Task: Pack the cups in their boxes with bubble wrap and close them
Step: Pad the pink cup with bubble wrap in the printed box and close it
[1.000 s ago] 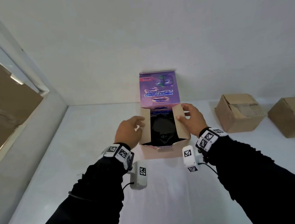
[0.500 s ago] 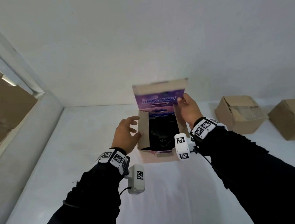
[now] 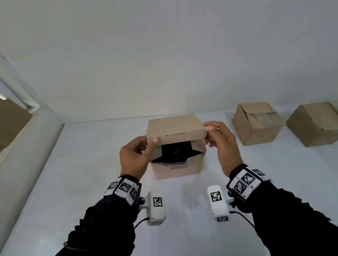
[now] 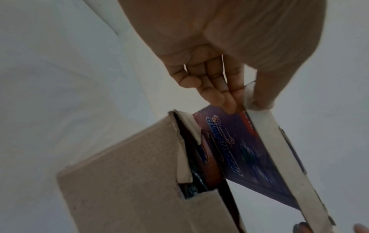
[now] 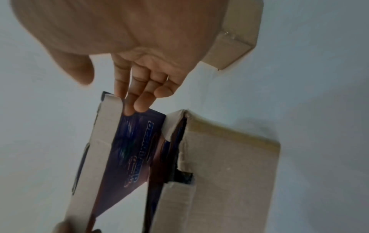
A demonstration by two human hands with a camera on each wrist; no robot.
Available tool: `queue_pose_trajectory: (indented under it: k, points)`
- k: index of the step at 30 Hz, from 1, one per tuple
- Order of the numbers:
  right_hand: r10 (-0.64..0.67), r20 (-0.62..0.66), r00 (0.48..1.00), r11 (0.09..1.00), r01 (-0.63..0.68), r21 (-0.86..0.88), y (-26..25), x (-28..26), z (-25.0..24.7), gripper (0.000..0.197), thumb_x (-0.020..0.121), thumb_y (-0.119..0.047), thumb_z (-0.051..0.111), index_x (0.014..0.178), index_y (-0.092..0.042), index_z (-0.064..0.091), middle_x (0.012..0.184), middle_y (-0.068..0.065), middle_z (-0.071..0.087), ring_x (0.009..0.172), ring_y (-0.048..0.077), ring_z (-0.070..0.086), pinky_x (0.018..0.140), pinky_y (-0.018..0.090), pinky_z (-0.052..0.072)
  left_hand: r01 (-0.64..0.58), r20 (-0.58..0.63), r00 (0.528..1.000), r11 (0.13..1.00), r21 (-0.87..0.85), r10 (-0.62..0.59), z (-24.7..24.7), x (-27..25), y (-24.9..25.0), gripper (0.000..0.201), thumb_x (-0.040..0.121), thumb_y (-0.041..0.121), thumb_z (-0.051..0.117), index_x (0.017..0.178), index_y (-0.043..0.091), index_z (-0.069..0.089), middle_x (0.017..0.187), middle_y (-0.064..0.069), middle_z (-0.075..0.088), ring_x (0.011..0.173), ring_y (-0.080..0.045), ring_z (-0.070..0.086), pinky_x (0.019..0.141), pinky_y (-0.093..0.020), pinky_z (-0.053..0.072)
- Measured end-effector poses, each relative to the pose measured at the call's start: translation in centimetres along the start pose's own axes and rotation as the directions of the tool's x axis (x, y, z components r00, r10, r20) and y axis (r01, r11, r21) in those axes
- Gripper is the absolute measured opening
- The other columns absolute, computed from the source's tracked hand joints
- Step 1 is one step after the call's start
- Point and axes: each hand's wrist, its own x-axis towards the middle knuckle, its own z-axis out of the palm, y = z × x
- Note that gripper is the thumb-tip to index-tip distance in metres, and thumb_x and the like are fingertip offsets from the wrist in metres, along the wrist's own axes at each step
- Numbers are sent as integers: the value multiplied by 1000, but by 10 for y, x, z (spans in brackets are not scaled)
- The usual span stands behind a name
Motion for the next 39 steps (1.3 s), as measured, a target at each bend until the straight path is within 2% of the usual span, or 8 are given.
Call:
queue_pose_trajectory:
  k: [4,8,14,20,24,31,35,39]
  points:
    - [-180,47,982,937,186,-294,13,-18,-11,16,87,-12,70,99,-21,66,81,-4,70,75,13,63,69,22,47,-119,-62,988,955,273,141,-9,-11,-12,14,77,36,78,73,27,68,71,9,64,69,-9,55,63,-22,43]
    - [-268,76,960,830,270,-487,27,-30,-20,17,85,-9,70,86,-25,63,83,-14,67,75,10,61,68,20,43,-221,26,971,850,478,237,-13,-28,-28,10,79,29,77,78,26,67,72,19,59,75,-6,53,65,-31,47]
    - [-327,155,932,736,354,-578,29,-30,-16,16,88,-9,64,99,-21,65,90,-14,64,77,7,58,72,22,47,-208,15,972,829,520,234,-14,-30,-32,26,82,30,74,101,34,56,74,16,62,78,-10,57,67,-25,44]
    - [-331,187,925,718,375,-586,29,-26,-20,12,89,-10,65,94,-20,68,89,-13,66,74,7,58,70,29,51,-306,87,942,721,622,324,-17,-26,-33,14,82,24,74,93,30,67,77,20,61,74,-9,51,63,-25,44]
    - [-369,223,902,616,417,-668,39,-31,-21,14,88,-9,64,94,-19,69,90,-7,61,84,12,56,69,29,51,-357,120,918,654,667,378,-18,-30,-41,7,84,29,73,89,26,70,87,12,57,81,-13,52,60,-29,47]
    - [-378,306,874,555,478,-681,55,-58,-8,21,82,-19,72,99,-16,60,91,-3,58,80,16,54,66,31,50,-390,181,916,692,608,357,-20,-35,-52,20,81,24,75,99,23,67,113,6,52,90,-11,58,63,-34,56]
    - [-428,383,819,508,569,-647,61,-56,13,7,86,-16,69,93,-14,67,93,0,64,83,19,58,71,31,50,-521,254,832,537,664,493,-13,-32,-47,15,81,31,76,93,23,71,114,0,58,89,-17,48,78,-29,45]
    - [-458,392,798,443,587,-677,57,-45,24,3,89,-18,65,88,-16,67,87,-3,65,77,21,57,66,34,45,-599,358,789,494,630,500,-6,-27,-44,12,83,34,72,88,23,72,106,4,62,94,-18,53,76,-34,46]
